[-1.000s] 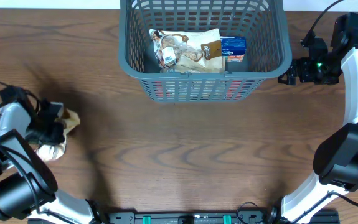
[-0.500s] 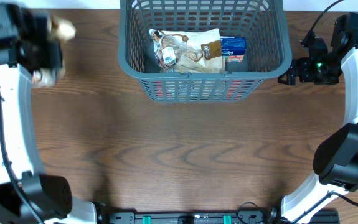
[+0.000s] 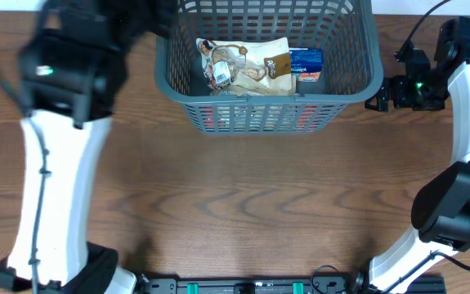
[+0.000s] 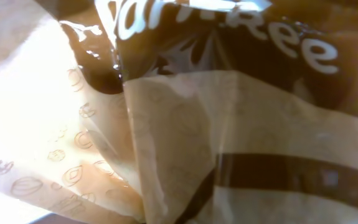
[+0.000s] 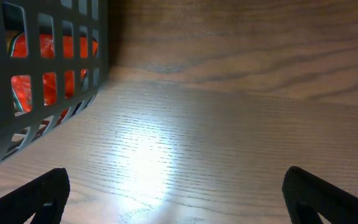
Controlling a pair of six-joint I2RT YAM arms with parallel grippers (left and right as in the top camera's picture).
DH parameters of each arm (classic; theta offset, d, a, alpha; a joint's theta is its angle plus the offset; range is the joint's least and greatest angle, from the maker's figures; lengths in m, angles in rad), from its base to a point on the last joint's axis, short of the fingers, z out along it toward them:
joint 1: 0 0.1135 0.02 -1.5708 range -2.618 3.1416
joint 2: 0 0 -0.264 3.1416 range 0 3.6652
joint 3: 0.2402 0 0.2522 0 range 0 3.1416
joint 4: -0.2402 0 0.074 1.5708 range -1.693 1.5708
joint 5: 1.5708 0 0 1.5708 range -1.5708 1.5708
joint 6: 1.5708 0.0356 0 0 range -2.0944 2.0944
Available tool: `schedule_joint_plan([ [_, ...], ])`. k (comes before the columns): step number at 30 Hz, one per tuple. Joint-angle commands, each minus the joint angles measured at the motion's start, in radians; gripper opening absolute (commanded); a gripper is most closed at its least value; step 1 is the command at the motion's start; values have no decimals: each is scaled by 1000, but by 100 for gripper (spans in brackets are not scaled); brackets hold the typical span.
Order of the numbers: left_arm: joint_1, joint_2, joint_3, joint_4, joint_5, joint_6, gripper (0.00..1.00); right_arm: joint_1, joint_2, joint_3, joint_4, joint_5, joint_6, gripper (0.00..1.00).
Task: Pack container
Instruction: 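Carry the last tan pouch with the left gripper and drop it in basket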
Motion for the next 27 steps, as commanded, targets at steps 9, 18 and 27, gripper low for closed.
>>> schedule_joint_plan([
  [9,-201,290,11,1,-7,518,6,5,-9,0,-11,-1,-9,99],
  [18,-152,491,11,98,-7,521,6,5,-9,0,-19,-1,-9,99],
  [27,-119,552,3,95,-8,489,80,5,-9,0,-18,-1,-9,99],
])
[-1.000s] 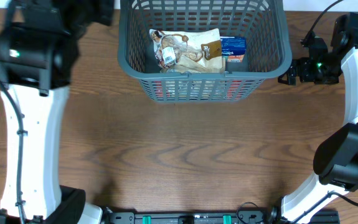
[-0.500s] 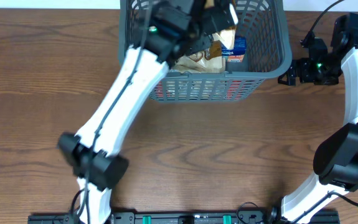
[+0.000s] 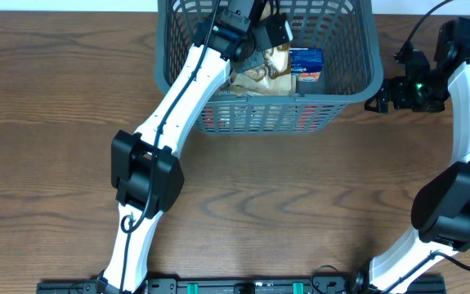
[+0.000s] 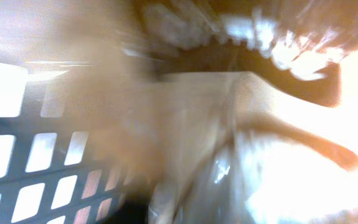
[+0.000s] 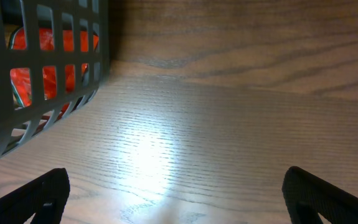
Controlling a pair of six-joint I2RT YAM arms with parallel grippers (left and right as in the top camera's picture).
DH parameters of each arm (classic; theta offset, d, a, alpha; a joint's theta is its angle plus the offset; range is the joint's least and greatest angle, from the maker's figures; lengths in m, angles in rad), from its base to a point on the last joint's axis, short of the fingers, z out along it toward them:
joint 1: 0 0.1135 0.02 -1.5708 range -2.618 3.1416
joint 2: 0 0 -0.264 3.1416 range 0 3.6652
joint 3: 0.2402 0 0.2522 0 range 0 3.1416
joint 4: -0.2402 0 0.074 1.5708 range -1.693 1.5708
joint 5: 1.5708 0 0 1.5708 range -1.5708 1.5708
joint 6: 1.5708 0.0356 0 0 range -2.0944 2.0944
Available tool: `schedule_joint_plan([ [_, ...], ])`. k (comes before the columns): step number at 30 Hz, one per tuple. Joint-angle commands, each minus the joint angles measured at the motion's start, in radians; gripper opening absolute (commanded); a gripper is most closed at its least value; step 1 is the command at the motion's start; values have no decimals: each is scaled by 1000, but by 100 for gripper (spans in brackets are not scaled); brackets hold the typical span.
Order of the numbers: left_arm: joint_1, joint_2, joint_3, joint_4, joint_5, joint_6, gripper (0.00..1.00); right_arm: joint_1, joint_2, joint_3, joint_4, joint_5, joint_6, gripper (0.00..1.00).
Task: Pack container
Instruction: 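Carry the last tan pouch with the left gripper and drop it in basket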
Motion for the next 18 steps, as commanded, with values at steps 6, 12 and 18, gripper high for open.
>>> schedule_joint_plan([
  [6,41,-43,13,-14,-6,-95,99,5,-9,1,26,-1,-9,99],
  [12,95,-163,32,-11,-12,-275,98,4,-9,63,101,-4,-8,99],
  [18,239,-344,35,-56,-12,-436,99,-1,-9,309,96,24,18,99],
])
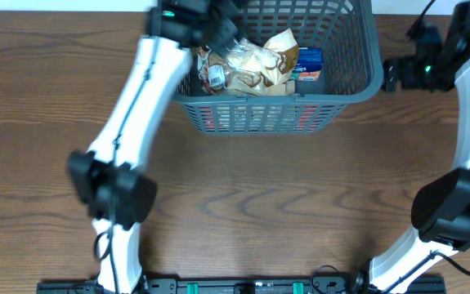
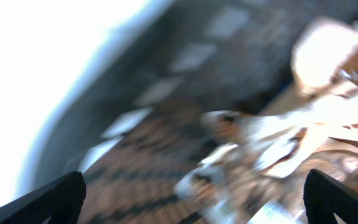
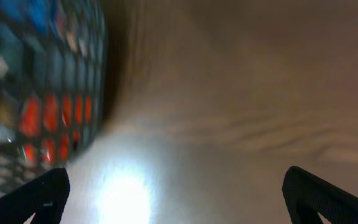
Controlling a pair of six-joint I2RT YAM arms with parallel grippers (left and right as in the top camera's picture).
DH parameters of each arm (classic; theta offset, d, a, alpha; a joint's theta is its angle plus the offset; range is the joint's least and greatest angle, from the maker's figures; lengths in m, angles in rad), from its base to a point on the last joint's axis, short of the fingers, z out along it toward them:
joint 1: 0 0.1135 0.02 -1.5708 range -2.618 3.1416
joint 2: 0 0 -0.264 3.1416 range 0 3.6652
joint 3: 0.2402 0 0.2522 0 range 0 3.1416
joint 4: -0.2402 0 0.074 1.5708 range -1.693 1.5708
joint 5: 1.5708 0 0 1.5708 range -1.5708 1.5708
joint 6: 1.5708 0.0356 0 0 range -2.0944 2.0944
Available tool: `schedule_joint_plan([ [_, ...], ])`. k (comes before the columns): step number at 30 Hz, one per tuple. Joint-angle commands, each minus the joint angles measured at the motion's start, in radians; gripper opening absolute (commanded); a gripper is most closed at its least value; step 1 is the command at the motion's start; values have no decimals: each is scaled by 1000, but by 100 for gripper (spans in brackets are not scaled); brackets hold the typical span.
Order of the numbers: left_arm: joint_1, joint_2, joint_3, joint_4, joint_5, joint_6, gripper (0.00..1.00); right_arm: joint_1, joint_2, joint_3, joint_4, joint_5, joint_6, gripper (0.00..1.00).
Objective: Pack container
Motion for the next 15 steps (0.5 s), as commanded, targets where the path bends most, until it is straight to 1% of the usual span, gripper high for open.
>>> schedule_joint_plan([
  [1,111,-153,34,-43,-13,-162,99,-1,-9,176,-18,18,16,99],
  [3,185,-209,34,-103,-13,-216,99,-1,-9,271,-51,18,15,99],
  [7,319,-292,34,-245,-12,-306,99,-1,-10,385,-140,18,13,99],
  [11,402,-337,33,-351,-11,-322,99,5,-29,391,-219,19,13,99],
  [15,418,-389,0,-421,0,-321,99,8,-66,386,-283,45,43,99],
])
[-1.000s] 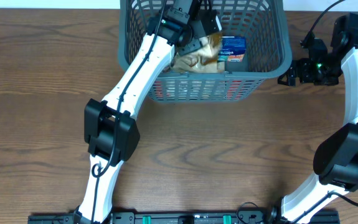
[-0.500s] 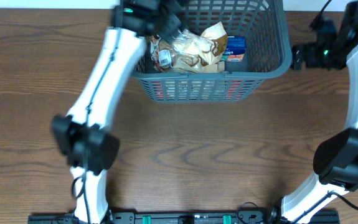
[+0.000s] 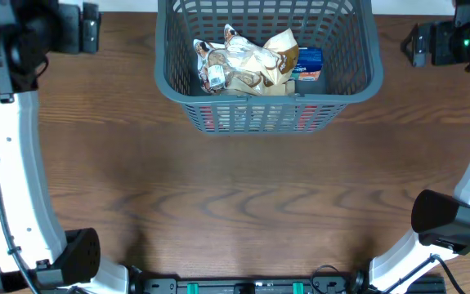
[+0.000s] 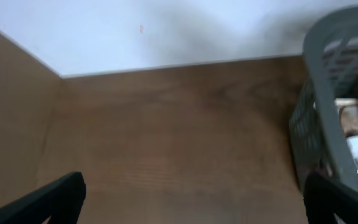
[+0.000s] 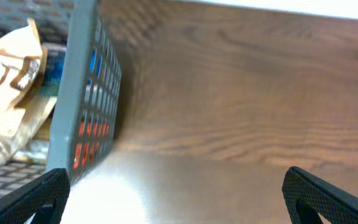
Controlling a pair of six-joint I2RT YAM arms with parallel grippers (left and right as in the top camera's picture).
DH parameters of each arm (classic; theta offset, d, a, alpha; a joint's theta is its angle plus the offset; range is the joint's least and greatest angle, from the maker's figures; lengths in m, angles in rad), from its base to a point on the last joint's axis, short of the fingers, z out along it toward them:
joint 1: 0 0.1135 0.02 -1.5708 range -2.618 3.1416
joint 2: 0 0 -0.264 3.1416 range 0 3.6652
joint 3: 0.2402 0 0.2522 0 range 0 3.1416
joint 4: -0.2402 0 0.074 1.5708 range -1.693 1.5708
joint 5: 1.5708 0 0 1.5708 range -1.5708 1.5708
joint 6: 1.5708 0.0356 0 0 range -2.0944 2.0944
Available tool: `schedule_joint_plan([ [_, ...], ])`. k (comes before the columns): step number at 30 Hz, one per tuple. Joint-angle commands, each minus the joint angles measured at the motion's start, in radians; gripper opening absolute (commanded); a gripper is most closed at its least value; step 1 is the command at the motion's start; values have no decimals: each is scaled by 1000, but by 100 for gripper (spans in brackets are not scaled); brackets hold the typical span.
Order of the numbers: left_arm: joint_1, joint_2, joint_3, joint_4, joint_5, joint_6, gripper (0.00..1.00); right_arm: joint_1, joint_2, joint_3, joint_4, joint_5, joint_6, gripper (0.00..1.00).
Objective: Pack container
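The grey mesh basket [image 3: 357, 82] stands at the table's back centre. In it lie a crumpled tan and brown bag [image 3: 271, 61], a clear packet with a barcode label [image 3: 216, 72], a blue box [image 3: 306, 64] and something red [image 3: 210, 119] low behind the front wall. My left gripper [image 3: 90, 27] hangs open and empty over bare wood left of the basket [image 4: 334, 118]; its fingertips [image 4: 60, 196] show in the left wrist view. My right gripper [image 3: 412, 45] is open and empty right of the basket [image 5: 82, 93].
A white wall edge [image 4: 166, 31] runs along the back of the table. Bare brown wood [image 3: 243, 204] stretches in front of the basket. Both arm bases [image 3: 79, 253] stand at the table's front corners.
My left gripper was open at the basket's left rim above the bags; now it is outside, well to the left. The right gripper sits farther back and right. The bags stay in the basket.
At first a brown and tan bag filled the left wrist view. Then my left gripper was inside the basket on the pile. Later it was open at the left rim, the bag lying crumpled in the basket. Now both grippers are clear of the basket.
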Motion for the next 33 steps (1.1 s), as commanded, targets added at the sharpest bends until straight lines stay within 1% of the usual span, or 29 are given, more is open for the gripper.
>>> schedule_joint_plan([
  [1,3,-51,-49,-23,18,-31,99,9,-55,6,-26,23,35,99],
  [3,3,-94,-125,-9,39,-26,99,17,-86,-5,-26,35,35,99],
  [5,3,-147,-237,33,52,-27,99,33,-129,-37,-18,77,53,99],
  [8,3,-246,-453,131,89,-28,99,66,-204,-130,6,98,61,99],
  [10,3,-335,-629,214,102,-44,99,90,-262,-227,40,102,73,99],
  [12,3,-422,-784,285,116,-53,99,117,-336,-367,92,102,95,99],
  [16,3,-592,-1035,385,135,-53,99,185,-520,-709,248,103,134,99],
  [20,3,-728,-1197,433,135,-50,99,270,-747,-1053,433,130,188,99],
  [22,3,-787,-1270,461,140,-51,99,309,-853,-1193,504,145,215,99],
  [24,3,-842,-1344,500,179,-56,99,343,-954,-1315,552,146,247,99],
  [28,3,-914,-1456,553,199,-96,99,383,-1103,-1456,576,147,258,99],
  [33,3,-935,-1500,584,198,-96,99,386,-1205,-1514,568,154,258,99],
])
